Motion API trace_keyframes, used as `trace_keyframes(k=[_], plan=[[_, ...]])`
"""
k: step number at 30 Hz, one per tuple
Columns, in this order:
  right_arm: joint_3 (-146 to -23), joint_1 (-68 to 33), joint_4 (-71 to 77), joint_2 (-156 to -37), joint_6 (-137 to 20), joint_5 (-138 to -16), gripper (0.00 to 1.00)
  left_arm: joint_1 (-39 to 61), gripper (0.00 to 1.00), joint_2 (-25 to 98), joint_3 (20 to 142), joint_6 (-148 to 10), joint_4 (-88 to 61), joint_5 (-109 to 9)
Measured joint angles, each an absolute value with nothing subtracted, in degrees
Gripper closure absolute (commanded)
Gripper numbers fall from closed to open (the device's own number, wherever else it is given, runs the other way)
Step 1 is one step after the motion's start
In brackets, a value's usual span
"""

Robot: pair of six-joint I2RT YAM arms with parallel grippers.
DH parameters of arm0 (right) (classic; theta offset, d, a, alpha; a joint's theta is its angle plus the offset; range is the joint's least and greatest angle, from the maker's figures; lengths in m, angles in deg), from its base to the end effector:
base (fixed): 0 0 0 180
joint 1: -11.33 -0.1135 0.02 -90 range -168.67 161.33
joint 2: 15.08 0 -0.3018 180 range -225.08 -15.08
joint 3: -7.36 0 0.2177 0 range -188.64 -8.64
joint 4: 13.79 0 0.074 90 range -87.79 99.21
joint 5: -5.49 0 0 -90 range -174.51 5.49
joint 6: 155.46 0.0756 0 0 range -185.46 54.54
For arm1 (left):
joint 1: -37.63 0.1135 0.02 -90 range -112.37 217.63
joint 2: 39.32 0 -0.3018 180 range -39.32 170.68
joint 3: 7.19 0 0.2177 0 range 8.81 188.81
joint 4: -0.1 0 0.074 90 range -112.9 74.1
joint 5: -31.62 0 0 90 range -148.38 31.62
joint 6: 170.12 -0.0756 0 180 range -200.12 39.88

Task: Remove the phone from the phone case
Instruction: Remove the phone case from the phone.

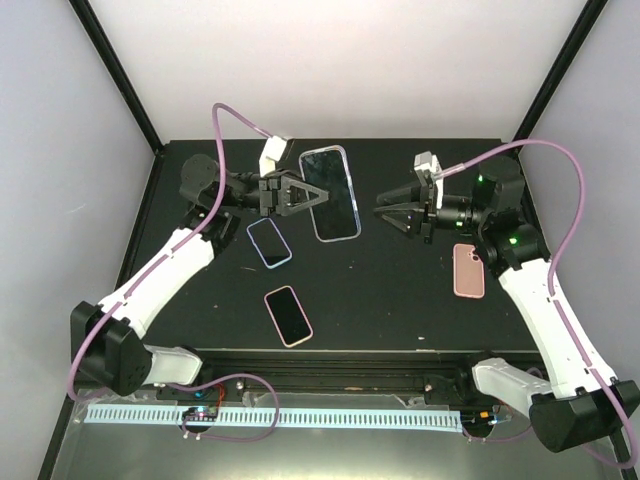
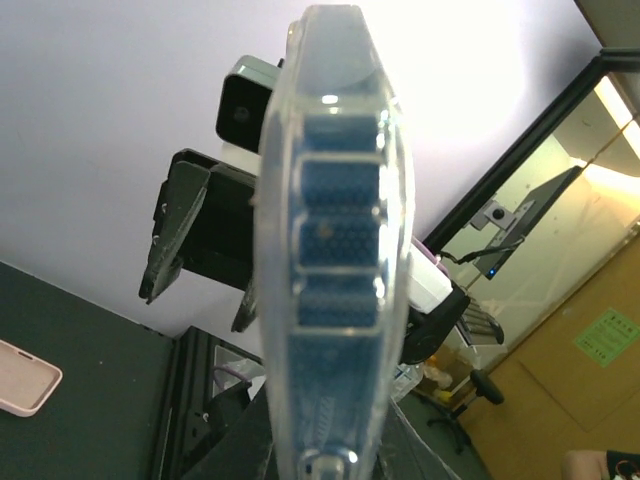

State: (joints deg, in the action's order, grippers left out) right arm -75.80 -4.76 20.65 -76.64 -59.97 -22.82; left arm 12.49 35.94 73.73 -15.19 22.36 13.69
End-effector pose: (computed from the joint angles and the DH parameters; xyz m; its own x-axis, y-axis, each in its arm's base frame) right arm 0.1601 0.1154 0.4346 -0.3040 -0.0405 -0.9518 -0.9314 0.2227 0.2880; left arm 0.1920 -0.1695 0.4724 -0.6282 -0.0132 -0.7779 0.7618 -0.2134 -0.6116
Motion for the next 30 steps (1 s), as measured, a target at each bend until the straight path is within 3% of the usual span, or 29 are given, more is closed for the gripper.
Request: trace_keyframes(k=[30], plan=[[-72.9, -10.8, 19.2, -77.2, -53.5, -16.5, 0.61, 12.6, 0.98, 37.2, 74.2, -18.5, 18.4, 13.5]])
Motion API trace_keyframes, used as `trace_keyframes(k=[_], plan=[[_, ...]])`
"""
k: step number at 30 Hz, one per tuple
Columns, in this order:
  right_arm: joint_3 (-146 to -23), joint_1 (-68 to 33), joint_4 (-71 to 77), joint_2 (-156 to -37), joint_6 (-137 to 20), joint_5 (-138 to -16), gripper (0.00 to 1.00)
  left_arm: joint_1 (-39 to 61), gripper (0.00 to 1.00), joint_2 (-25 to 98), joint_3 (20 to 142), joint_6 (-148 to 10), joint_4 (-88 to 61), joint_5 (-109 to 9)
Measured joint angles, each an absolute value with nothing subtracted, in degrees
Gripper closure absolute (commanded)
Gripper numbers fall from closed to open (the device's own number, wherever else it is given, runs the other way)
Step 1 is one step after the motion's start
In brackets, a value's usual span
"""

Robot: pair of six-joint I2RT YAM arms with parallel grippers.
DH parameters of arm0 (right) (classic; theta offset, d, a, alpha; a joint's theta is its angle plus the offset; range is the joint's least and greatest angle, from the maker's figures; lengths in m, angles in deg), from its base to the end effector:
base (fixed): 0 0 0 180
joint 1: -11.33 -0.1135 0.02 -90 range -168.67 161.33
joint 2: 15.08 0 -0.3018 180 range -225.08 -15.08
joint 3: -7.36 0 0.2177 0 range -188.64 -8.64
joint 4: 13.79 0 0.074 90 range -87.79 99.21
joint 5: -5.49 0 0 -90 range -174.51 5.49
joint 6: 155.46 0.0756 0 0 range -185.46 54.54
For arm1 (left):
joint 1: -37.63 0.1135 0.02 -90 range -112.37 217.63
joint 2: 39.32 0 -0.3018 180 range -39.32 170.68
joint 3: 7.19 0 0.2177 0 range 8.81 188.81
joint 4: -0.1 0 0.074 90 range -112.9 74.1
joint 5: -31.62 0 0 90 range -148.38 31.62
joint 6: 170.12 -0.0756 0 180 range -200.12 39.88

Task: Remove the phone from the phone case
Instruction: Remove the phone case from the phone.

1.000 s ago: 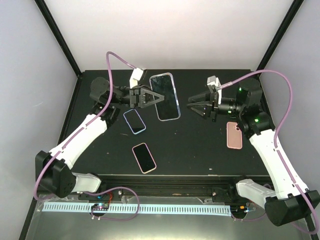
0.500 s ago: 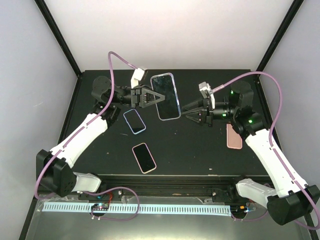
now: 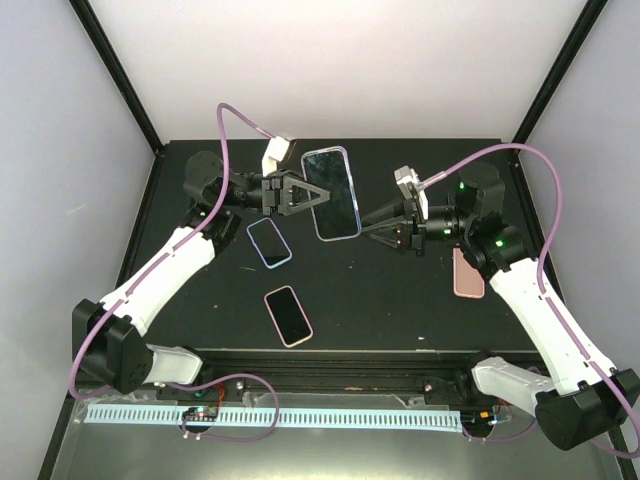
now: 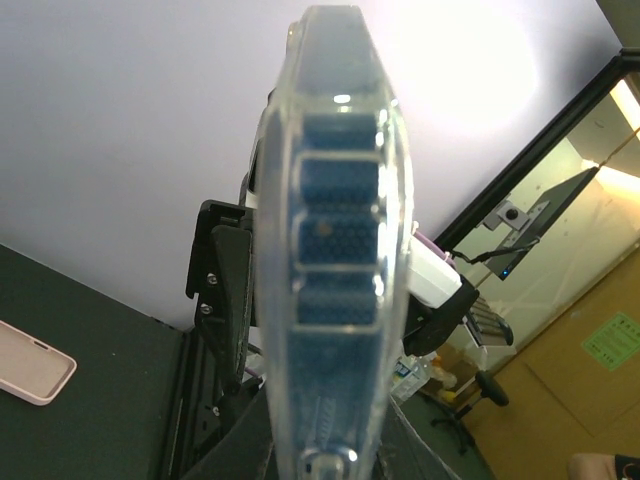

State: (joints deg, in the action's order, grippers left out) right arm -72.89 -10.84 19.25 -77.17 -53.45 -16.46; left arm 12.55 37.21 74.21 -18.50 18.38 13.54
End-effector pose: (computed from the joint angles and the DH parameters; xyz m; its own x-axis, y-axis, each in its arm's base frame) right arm 0.1443 0.1345 0.4218 -0.4347 -0.0931 -0.8957 -0.9004 0.0279 0.4341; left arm 0.2016 -0.1737 0.4638 -0.6430 -0.0005 -0.7659 0.7521 -0.1891 -0.6313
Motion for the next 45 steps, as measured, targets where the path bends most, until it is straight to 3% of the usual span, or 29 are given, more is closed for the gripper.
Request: trace_keyframes(k=[13, 25, 45], plan=[[-72.9, -11.8, 19.2, -77.3, -53.3, -16.3, 0.59, 12.6, 0.98, 37.2, 74.2, -18.5, 18.4, 13.5], [-73.2, -11.8, 19.6, -77.3, -54.4, -17.4, 0.79, 12.6, 0.98, 37.2, 74.1, -18.2, 18.7, 13.1], [-78.9, -12.1, 25.7, -80.0, -56.6, -27.6, 0.88, 13.5, 0.98, 38.4, 72.6, -11.6, 27.8, 8.9]])
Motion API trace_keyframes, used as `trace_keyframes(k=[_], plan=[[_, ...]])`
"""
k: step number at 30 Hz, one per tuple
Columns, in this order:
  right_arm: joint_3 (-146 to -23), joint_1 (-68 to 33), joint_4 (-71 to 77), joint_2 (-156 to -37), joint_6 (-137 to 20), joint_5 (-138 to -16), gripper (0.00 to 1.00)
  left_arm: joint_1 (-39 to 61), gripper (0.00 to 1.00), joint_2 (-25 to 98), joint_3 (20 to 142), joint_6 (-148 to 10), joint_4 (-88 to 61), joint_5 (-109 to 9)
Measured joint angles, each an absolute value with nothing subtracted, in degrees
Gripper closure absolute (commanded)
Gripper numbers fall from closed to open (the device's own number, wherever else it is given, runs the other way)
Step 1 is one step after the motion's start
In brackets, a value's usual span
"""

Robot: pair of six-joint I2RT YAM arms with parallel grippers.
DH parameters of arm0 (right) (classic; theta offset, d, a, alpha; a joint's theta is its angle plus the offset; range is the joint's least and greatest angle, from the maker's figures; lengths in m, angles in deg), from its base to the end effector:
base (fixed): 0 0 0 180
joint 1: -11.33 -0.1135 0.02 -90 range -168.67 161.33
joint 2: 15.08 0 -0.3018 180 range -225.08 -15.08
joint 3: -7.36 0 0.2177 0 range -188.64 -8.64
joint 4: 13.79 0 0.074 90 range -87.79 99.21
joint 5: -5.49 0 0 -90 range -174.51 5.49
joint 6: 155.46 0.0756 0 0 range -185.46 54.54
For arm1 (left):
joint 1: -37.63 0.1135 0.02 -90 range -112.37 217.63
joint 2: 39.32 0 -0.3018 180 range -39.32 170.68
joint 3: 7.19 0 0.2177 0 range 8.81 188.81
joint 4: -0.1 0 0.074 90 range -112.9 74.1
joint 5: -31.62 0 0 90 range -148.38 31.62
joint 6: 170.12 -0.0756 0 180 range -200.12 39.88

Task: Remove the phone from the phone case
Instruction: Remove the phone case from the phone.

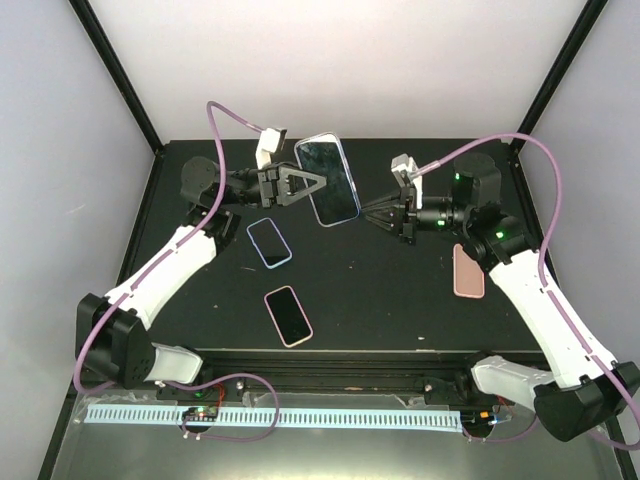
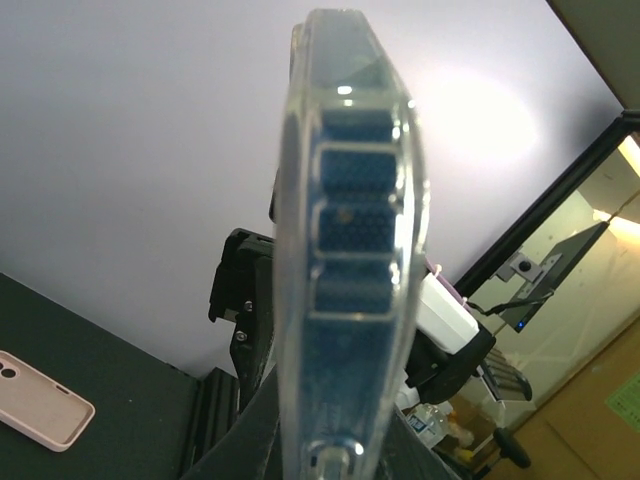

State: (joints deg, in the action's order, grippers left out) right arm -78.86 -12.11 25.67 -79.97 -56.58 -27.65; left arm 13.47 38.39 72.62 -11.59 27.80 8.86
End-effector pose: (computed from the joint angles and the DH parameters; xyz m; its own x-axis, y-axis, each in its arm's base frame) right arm 0.1623 0.1394 0.4301 -0.4283 -0.0937 -0.8987 -0.8921 0.2019 0.4041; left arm 0.2113 -0.1712 0.4677 -0.6608 -0.0982 -0.7441 0.7472 -0.1800 -0.6398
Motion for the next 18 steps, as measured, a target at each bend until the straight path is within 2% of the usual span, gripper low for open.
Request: trace_keyframes(k=[9, 18], plan=[[-78.8, -11.6, 24.7, -80.5, -56.3, -27.8, 0.89, 13.5, 0.98, 38.6, 72.3, -10.5, 29.2, 8.2], [-79.0, -10.7, 23.2, -82.3, -51.5, -25.8, 0.85, 13.4, 0.99, 38.6, 71.6, -16.7, 25.2, 5.9]])
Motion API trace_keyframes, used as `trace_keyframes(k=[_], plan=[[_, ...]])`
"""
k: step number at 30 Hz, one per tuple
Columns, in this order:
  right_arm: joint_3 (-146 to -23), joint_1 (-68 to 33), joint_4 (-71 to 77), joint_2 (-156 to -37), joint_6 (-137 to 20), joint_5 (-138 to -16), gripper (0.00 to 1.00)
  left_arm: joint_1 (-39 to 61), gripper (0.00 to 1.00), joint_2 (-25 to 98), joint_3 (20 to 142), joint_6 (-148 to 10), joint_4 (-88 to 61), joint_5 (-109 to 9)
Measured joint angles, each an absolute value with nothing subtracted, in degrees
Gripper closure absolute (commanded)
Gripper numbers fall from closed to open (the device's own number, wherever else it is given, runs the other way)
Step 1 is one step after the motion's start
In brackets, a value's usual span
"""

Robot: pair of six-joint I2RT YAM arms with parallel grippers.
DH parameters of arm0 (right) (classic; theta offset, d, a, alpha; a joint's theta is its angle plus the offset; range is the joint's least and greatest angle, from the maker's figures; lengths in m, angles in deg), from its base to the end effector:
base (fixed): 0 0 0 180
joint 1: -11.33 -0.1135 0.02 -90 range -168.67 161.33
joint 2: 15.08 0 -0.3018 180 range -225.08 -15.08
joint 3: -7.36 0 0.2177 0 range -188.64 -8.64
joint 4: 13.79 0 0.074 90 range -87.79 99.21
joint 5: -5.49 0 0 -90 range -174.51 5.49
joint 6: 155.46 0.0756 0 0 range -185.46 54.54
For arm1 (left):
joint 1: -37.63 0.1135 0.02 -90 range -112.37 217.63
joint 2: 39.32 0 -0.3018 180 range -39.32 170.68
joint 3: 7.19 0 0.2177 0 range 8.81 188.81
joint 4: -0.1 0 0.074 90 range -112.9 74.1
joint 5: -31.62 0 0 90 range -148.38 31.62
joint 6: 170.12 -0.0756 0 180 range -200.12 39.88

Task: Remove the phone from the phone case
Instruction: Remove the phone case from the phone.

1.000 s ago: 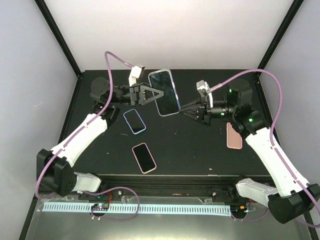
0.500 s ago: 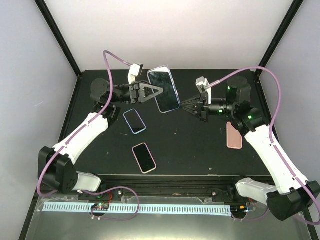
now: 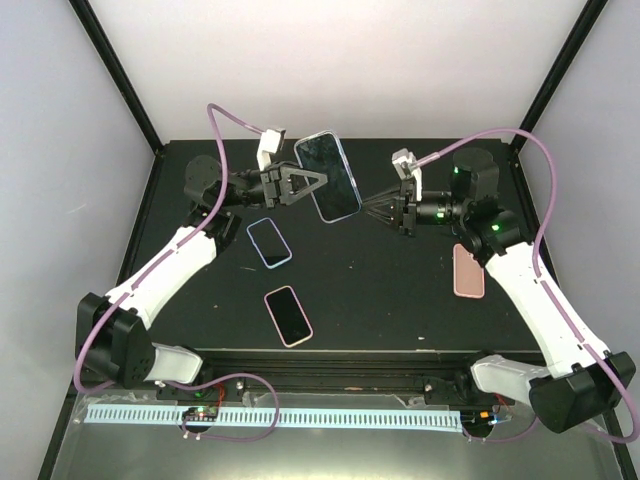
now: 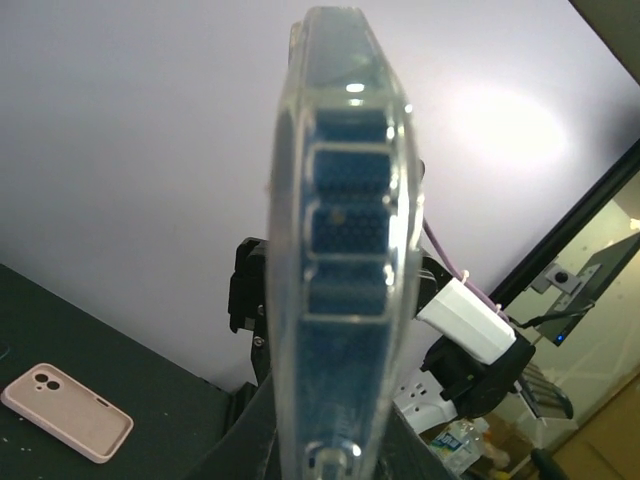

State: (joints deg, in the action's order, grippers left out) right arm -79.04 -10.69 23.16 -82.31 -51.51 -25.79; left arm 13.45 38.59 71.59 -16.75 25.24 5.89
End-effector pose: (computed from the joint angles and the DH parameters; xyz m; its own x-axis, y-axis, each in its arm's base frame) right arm 0.1766 0.1411 0.4287 -0.5035 -0.0686 -0.8612 -0.8529 0.1986 0.4828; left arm 0.2188 -0.1729 0.4588 -0.6399 -0.1381 -0.7560 0.7684 -0.1317 -0.6263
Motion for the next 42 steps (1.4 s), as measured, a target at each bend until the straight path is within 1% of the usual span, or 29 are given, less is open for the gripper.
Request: trace_keyframes(k=[4, 17, 19, 22, 30, 37, 40, 42], plan=[[-78.8, -10.5, 22.0, -82.8, -48.6, -24.9, 0.85, 13.2, 0.98, 38.5, 71.6, -19.5, 23.8, 5.6], [-78.2, -11.1, 10.4, -83.8, -39.9, -18.7, 0.85, 8.2, 0.98, 38.6, 72.3, -21.4, 22.8, 5.4], [-78.2, -11.1, 8.5, -84.0, -38.4, -17.7, 0.88, 7.6, 0.98, 38.6, 72.4, -21.6, 23.2, 5.2], [-78.2, -11.2, 7.2, -84.1, -37.0, -17.0, 0.99, 7.3, 0.98, 38.7, 72.6, -22.1, 23.2, 4.9], [-78.1, -11.1, 6.9, -83.6, -36.6, -19.1, 0.99, 8.0, 0.78, 38.8, 76.9, -29.4, 13.5, 5.8], [-76.6, -11.4, 5.3, -84.3, -34.4, -23.4, 0.99, 9.3, 0.42, 39.2, 78.1, -37.5, -0.3, 6.3], [-74.5, -10.8, 3.5, -84.5, -32.3, -24.2, 0.99, 10.2, 0.32, 39.4, 78.1, -39.2, -3.4, 6.3], [-73.3, -10.5, 3.0, -84.6, -31.1, -24.7, 0.99, 10.5, 0.27, 39.5, 78.2, -40.1, -4.8, 6.1]])
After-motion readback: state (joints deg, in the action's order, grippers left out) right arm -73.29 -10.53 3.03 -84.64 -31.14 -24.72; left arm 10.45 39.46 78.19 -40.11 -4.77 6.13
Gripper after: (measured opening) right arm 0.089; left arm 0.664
